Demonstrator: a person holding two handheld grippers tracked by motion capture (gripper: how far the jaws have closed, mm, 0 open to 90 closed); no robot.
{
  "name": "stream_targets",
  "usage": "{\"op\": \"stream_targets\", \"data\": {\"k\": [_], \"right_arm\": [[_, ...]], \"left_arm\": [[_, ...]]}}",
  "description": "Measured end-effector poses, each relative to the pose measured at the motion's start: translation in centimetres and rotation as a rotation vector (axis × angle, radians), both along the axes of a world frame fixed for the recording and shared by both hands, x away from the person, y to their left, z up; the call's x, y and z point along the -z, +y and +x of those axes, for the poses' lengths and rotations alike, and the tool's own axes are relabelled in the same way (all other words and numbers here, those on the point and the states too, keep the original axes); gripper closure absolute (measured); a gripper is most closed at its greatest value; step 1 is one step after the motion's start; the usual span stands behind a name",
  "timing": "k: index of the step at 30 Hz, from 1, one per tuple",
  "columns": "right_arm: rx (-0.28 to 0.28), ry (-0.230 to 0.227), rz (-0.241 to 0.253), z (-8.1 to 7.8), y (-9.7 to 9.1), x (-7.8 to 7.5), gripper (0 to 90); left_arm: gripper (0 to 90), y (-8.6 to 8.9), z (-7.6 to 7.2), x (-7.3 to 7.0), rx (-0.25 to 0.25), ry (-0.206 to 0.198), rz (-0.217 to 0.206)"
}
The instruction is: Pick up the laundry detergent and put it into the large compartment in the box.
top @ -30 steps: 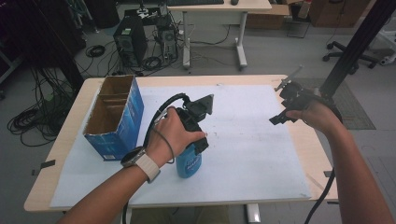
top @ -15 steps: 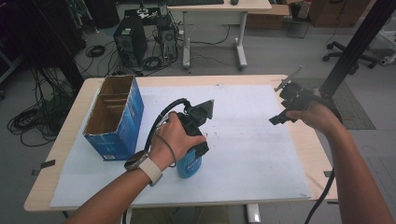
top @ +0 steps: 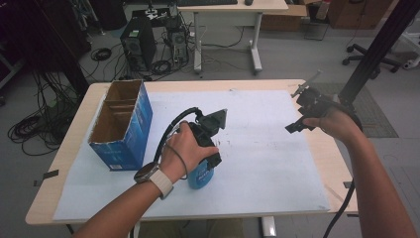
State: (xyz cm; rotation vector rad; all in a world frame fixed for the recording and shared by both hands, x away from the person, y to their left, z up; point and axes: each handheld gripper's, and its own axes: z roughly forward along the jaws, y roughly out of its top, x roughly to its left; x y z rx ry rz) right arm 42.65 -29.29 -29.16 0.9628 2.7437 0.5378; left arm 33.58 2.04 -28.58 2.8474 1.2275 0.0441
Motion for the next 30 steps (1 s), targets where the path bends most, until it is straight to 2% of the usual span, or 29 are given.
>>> {"op": "stream_targets", "data": {"k": [10,23,30], "right_arm": [[-0.001,0.0,0.0,-0.02,0.05,-0.01,9.7],[-0.001,-0.004,0.003,-0.06,-0.04,0.05,9.7],[-0.003,-0.003,0.002,-0.06,0.07,0.06,9.6]], "left_arm": [[14.4,-0.02,0.05,0.34,-0.004,-0.001,-0.005],[24.9,0.06,0.1,0.52,-0.011,0.023,0.001],[31.9,0.03,-0.01,0.57,-0.01,0.01,0.002]]}}
